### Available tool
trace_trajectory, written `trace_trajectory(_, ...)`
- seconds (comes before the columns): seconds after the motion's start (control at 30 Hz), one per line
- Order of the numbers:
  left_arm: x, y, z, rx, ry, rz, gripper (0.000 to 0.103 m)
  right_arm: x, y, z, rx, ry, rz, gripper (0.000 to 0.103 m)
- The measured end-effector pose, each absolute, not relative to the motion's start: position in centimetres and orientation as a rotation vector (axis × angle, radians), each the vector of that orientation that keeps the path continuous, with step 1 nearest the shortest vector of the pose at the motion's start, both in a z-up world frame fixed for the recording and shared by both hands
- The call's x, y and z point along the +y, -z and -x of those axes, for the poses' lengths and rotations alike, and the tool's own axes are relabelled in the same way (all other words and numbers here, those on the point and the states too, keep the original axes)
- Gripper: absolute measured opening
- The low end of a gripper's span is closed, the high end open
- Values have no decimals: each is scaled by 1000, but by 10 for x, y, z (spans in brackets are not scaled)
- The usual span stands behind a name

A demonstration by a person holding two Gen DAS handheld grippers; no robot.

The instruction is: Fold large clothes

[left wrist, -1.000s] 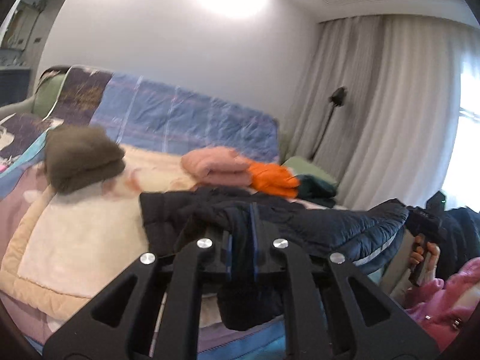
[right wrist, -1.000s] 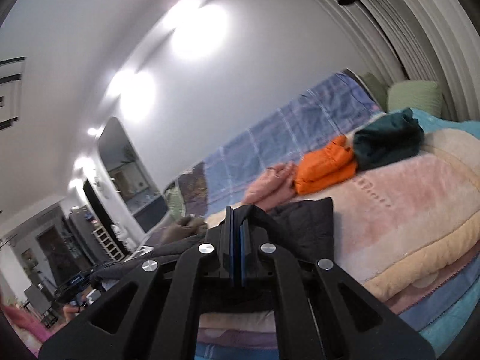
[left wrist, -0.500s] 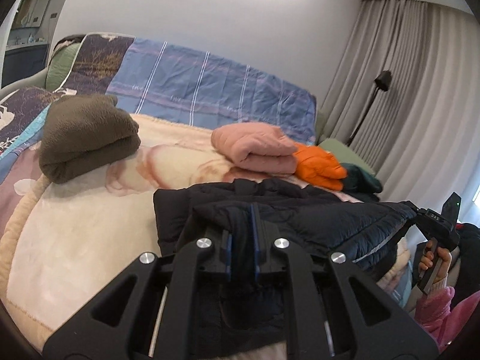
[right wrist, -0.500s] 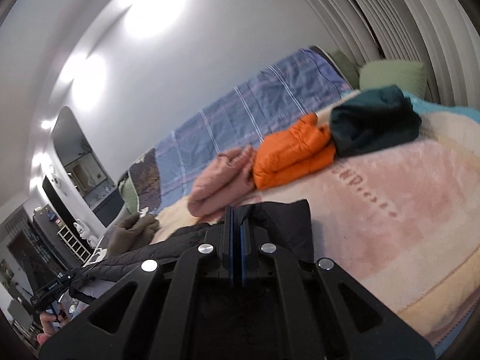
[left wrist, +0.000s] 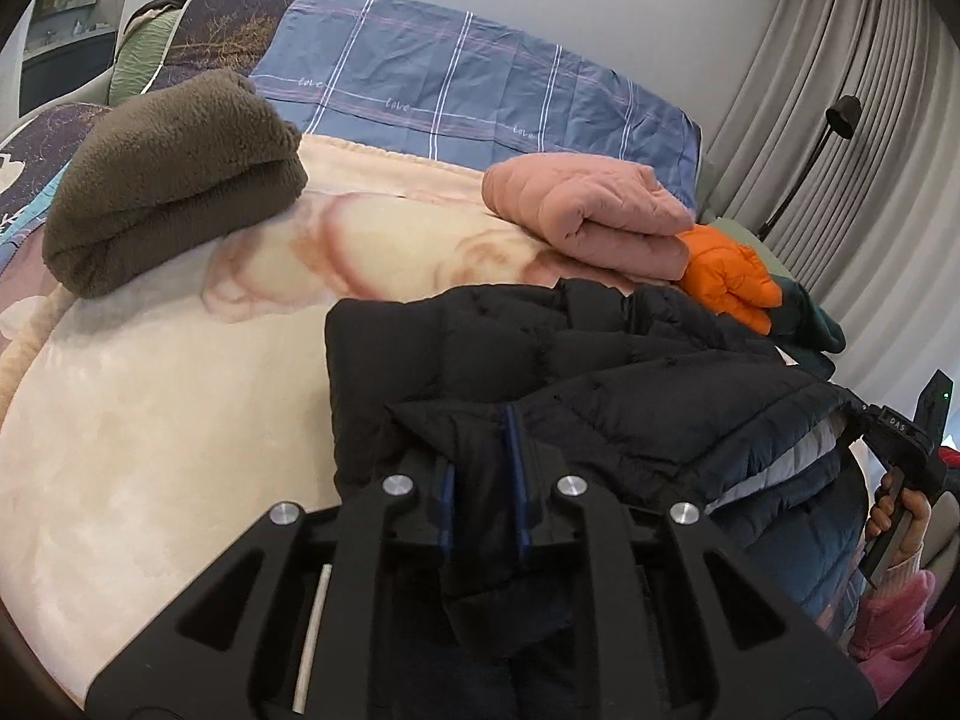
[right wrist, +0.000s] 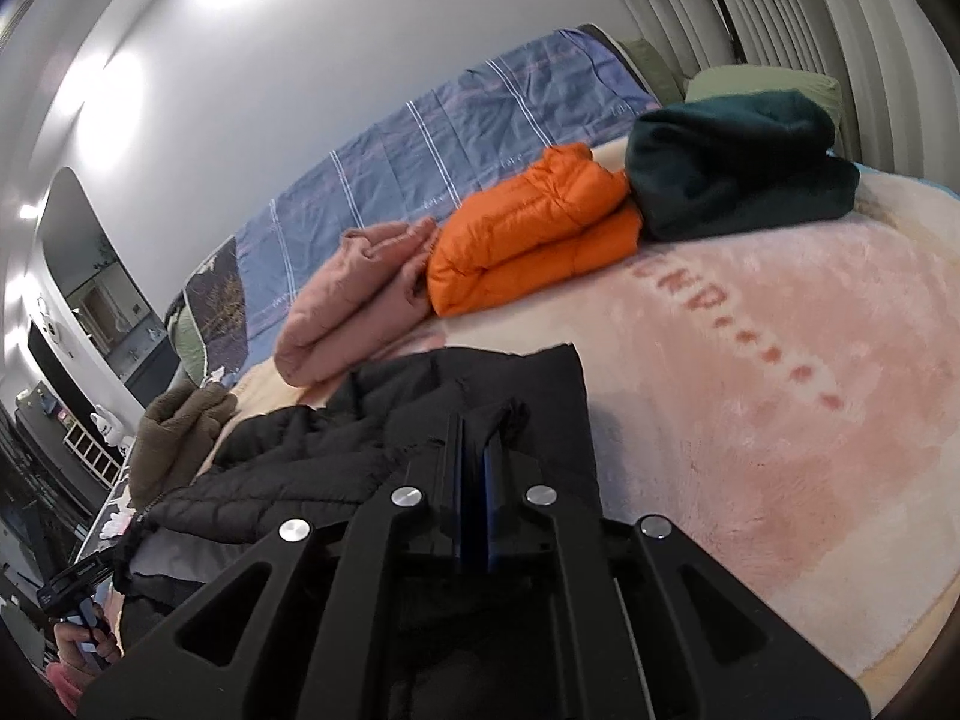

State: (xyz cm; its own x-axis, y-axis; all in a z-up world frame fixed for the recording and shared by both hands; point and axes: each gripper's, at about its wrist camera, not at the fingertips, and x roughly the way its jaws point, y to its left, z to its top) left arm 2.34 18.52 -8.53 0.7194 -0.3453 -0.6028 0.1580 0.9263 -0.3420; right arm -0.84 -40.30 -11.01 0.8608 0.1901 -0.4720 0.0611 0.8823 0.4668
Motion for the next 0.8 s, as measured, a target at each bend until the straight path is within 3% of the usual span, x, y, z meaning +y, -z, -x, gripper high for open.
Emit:
trace_trajectory(0.17,188,83,-26,708,303,312,22,-406,117,9,551,-50,-492,6)
trace_trajectory(0.27,187,76,-21,687,312,321,36,-407,116,12,554,-44,-495,13)
trace_trajectory(0.33,187,67,-14,659,303,308,54,-408,112,17,546,-23,-490,22)
trace_trajectory(0.4,187,57,-4,624,293,286,58,-411,106,26,524,-9,-487,25)
trace_trajectory(0.63,187,32,25,555,292,244,59,-410,88,52,482,-25,-448,25)
trace_trajectory(0.8,172,19,49,553,467,233,50,-399,80,67,498,-108,-407,25)
